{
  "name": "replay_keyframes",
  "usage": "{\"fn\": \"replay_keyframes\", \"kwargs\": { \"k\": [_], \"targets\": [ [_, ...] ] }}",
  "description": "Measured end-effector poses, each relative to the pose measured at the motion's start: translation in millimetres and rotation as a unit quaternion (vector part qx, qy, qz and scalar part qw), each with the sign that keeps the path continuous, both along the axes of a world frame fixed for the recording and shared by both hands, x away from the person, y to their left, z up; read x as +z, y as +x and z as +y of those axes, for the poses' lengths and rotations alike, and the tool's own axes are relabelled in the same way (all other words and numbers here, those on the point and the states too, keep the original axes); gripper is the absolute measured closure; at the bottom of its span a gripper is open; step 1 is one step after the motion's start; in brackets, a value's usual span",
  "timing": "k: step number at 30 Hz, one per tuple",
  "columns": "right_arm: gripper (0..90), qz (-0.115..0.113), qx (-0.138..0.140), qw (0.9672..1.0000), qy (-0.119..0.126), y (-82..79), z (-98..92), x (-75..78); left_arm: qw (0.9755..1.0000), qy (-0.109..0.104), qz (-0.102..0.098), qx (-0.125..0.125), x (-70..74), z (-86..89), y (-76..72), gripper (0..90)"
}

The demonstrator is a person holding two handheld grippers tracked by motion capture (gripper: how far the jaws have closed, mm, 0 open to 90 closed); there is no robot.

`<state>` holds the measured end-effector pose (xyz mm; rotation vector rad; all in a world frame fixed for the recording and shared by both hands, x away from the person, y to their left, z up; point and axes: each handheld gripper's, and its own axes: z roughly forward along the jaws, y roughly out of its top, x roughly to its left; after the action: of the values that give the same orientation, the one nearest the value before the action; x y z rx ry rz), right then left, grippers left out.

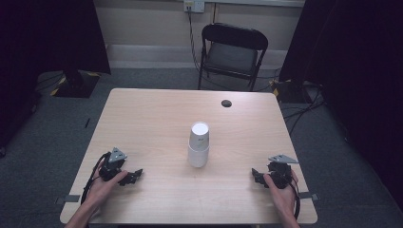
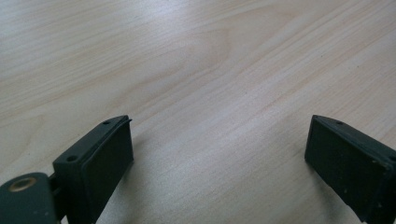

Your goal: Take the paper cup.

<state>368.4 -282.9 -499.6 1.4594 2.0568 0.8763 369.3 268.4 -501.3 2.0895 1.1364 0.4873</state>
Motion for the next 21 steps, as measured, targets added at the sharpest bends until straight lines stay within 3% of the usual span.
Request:
{"fn": "replay_keyframes", "kwargs": {
  "k": [3, 7, 10, 14, 16, 19, 21],
  "targets": [
    [7.9, 0.000, 0.000, 1.0000, 0.000, 0.0, 0.0, 0.0, 1.0000, 0.003, 0.004, 0.001, 0.8, -0.2, 0.3, 7.5],
    [7.9, 0.000, 0.000, 1.0000, 0.000, 0.0, 0.0, 0.0, 1.0000, 0.001, 0.003, 0.004, 3.1, -0.7, -0.8, 16.1],
    [8.0, 0.000, 0.000, 1.0000, 0.000, -0.1, 0.1, 0.1, 1.0000, -0.001, 0.004, -0.003, 4.8, -3.0, -1.1, 16.9],
    [8.1, 0.000, 0.000, 1.0000, 0.000, -0.2, 0.1, 0.1, 0.9997, -0.007, -0.013, -0.022, 13.8, -11.9, -2.3, 18.5],
    [8.1, 0.000, 0.000, 1.0000, 0.000, -0.2, 0.1, 0.1, 0.9987, -0.013, -0.031, -0.038, 22.3, -22.1, -5.6, 18.7],
    [8.1, 0.000, 0.000, 1.0000, 0.000, -0.2, 0.1, 0.1, 0.9979, -0.018, -0.030, -0.054, 26.0, -27.9, -7.5, 19.1],
    [8.1, 0.000, 0.001, 1.0000, 0.000, -0.1, 0.1, 0.1, 0.9975, -0.007, -0.029, -0.064, 29.2, -32.9, -9.8, 19.6]
  ]
}}
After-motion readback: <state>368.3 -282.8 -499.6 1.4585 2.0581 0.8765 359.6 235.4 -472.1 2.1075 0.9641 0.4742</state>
